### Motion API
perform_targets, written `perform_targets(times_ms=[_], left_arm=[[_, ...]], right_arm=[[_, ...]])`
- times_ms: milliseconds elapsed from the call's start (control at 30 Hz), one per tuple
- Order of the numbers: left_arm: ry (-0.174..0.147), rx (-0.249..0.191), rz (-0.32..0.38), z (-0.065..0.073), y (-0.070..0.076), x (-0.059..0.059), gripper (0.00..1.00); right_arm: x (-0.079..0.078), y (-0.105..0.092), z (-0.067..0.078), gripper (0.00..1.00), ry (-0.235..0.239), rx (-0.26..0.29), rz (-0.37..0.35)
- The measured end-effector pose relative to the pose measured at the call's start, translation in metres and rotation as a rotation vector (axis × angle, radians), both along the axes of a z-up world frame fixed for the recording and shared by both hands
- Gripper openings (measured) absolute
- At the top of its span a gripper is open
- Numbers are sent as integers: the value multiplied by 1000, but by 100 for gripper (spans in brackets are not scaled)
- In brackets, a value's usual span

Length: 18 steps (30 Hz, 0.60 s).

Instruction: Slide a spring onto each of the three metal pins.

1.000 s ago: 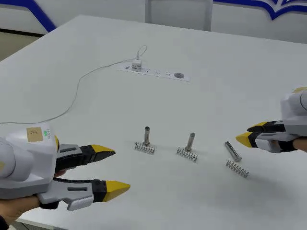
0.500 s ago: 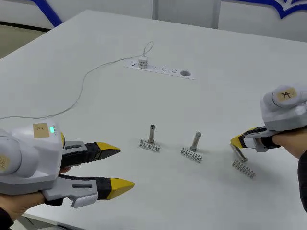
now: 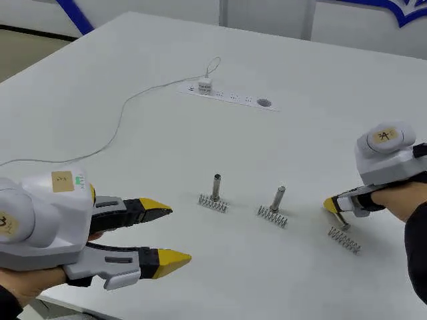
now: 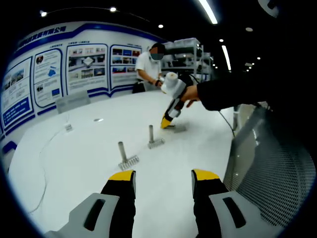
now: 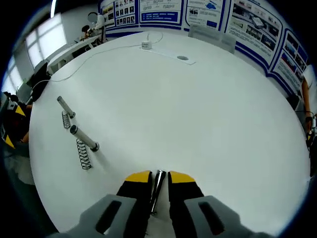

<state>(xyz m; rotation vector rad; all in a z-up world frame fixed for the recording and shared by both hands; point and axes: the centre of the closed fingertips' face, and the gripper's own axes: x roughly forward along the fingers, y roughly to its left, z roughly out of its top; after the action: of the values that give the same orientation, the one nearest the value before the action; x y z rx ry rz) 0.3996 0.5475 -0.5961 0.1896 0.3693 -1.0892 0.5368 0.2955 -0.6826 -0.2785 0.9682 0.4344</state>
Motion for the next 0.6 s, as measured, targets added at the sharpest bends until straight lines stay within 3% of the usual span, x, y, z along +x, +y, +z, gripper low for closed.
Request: perform_targets(times_ms=[233, 600], left_arm=[[4, -3, -4, -1, -1, 0, 46], [4, -5, -4, -1, -1, 0, 45]], right_arm=[[1, -2, -3, 13, 13, -10, -6], [-1, -2, -3, 11, 38, 21, -34]])
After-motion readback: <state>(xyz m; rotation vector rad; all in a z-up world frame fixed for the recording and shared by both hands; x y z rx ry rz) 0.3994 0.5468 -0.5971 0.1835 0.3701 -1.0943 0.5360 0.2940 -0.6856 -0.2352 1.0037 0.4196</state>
